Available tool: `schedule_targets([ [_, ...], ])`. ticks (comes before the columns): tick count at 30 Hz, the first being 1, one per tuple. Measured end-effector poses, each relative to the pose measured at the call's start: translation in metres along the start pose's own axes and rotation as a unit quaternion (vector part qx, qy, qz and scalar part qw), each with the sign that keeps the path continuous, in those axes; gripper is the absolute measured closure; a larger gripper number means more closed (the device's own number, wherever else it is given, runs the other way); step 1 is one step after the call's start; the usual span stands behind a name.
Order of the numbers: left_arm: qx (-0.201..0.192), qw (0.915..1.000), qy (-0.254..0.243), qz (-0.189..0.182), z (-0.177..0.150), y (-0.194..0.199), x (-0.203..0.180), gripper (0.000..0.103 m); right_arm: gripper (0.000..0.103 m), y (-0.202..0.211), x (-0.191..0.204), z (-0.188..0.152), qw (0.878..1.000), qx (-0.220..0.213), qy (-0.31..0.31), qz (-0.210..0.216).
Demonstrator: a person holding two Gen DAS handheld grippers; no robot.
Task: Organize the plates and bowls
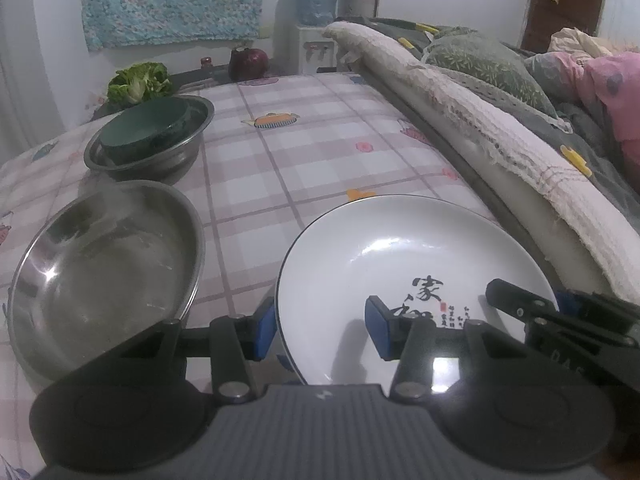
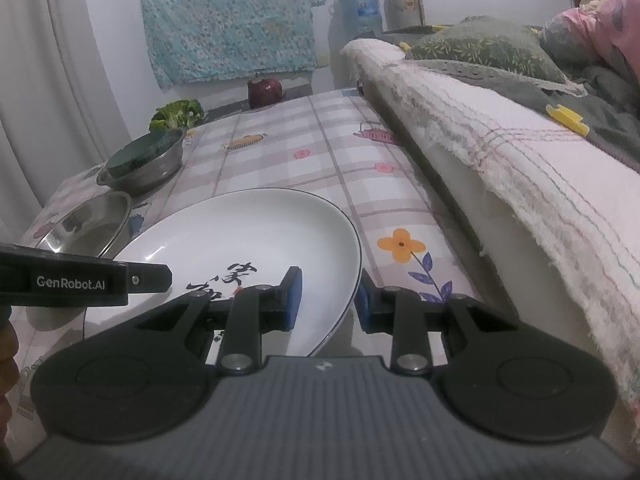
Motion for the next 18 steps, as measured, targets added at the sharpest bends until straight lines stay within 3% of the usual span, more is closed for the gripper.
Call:
schedule_targets([
  [9, -0.003, 1.0000, 0.003, 0.000, 0.003, 0.002, 0.000, 0.055, 0.075, 0.002, 0.002, 0.004, 1.000, -0.004, -0.001, 0.001],
  [18, 0.020, 0.9998, 0.001, -0.009, -0.013, -0.007, 0.000, 0.055, 0.076, -0.006, -0.003, -0.005, 1.000, 0.008, -0.007, -0.001],
])
Point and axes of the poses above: each gripper's, at about its wrist camera, not at the fingertips, and y roughly against the way its jaws point, x to its left, z to its top, the point moved 9 cm from there along -y, roughly the way its jaws point, and after that the axes turned 4 degrees about -x, right-handed, at the moved point
